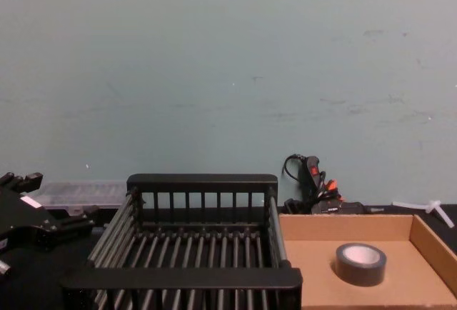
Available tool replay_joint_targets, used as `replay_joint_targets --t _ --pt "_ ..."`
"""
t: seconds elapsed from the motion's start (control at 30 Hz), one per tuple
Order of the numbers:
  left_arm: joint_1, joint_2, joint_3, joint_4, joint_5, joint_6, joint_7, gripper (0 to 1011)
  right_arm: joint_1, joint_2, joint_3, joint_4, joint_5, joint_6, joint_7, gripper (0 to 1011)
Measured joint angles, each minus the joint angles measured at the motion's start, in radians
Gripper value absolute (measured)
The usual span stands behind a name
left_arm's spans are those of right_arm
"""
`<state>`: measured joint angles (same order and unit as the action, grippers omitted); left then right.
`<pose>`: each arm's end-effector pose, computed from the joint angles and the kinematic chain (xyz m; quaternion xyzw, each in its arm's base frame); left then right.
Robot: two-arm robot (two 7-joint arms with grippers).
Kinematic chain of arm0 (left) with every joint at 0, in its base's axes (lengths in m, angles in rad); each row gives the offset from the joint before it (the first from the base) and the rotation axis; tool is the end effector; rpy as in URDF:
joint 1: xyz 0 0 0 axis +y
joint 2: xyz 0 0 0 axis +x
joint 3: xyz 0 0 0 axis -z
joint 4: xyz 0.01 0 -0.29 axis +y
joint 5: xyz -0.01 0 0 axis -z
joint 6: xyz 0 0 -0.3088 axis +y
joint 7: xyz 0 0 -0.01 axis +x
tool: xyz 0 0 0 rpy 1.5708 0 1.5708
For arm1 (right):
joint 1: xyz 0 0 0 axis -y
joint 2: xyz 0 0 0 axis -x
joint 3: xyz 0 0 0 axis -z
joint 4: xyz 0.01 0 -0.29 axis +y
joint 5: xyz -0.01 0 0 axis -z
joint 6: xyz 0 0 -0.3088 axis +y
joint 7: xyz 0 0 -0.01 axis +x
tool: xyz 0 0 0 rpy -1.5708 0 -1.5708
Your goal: Pick up the white tape and place it into the black box , Pick up the silver tape and place it into the brown box.
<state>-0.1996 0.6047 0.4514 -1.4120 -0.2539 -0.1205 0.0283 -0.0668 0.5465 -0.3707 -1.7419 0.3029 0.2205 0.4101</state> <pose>0.3581 0.0827 -0.3022 0.1415 -0.1325 0.5799 0.7913 0.2847 -0.0273 -0.2929 -0.1751 0.0509 -0.3669 0.9122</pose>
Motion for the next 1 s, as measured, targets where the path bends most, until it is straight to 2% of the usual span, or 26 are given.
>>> replay_joint_targets --t 0.33,0.5,0.63,1.0 --pt "0.000 0.000 0.000 0.000 0.000 0.000 0.000 1001 0.012 -0.014 -0.035 0.021 -0.028 0.005 0.000 1002" --pt "0.000 0.000 0.000 0.000 0.000 0.000 0.000 1001 0.024 -0.028 -0.051 0.043 -0.061 0.001 -0.012 1002" --pt "0.000 0.000 0.000 0.000 0.000 0.000 0.000 1001 0.031 -0.041 -0.057 0.059 -0.083 -0.002 -0.018 1002" --pt "0.000 0.000 0.000 0.000 0.000 0.000 0.000 1001 0.039 -0.062 -0.058 0.078 -0.094 0.005 -0.008 1002"
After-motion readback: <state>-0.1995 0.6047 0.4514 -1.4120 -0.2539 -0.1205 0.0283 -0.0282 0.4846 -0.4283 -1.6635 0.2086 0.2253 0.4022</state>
